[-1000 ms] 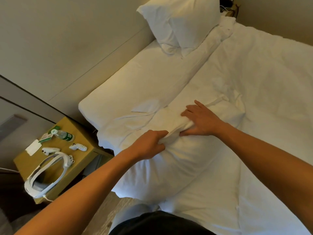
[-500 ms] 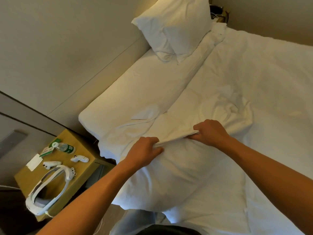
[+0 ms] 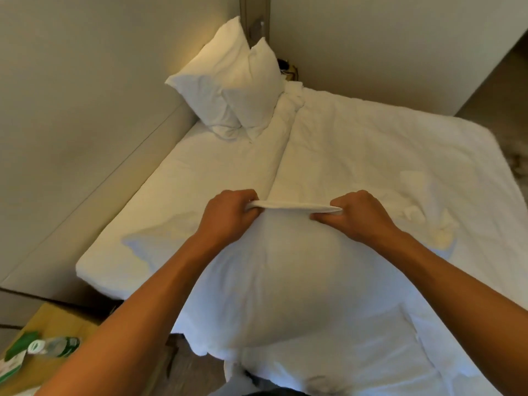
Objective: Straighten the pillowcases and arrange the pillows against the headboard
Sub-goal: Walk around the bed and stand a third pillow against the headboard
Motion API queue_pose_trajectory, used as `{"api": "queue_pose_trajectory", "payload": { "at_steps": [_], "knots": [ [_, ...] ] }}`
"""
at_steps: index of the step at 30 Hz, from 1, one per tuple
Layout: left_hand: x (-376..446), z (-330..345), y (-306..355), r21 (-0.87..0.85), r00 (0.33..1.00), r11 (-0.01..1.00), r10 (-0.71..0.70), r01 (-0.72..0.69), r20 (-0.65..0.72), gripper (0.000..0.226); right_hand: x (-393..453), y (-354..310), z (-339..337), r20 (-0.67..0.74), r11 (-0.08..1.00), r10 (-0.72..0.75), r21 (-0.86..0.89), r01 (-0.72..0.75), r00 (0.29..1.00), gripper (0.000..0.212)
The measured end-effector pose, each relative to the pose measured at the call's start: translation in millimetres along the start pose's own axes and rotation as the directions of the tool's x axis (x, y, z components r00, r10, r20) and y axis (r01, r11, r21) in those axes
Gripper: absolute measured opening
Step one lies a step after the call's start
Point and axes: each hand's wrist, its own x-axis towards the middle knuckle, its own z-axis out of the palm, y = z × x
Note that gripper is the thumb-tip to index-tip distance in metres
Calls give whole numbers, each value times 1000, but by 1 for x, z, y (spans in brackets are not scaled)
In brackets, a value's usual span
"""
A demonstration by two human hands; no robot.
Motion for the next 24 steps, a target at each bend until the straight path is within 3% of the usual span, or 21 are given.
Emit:
{"api": "queue_pose_trajectory", "payload": {
  "at_steps": [5, 7, 11, 14, 19, 24],
  "knots": [
    [40, -29, -27, -43, 989, 990, 129, -132, -70, 12, -3, -32, 7, -82, 985, 124, 127, -114, 989, 60],
    [49, -22, -44, -51, 994, 993, 109, -109, -16, 10, -2, -38, 29, -67, 979, 165, 134, -155, 984, 54],
    [45, 10, -89, 10, 982, 1000, 6, -8, 187, 13, 0, -38, 90, 116, 978, 206, 6, -208, 972, 35],
    [33, 27, -120, 6, 961, 1000, -24, 23, 276, 20, -4, -28, 115, 123, 962, 270, 19, -274, 955, 20],
    [38, 32, -130, -82, 965, 996, 61, -41, 256, 25, -21, 1, 110, 2, 935, 352, -37, -352, 936, 40],
    [51, 42, -122, -57, 973, 998, 53, -41, 225, 16, -36, 33, 93, 60, 900, 432, -85, -426, 900, 68]
  ]
}}
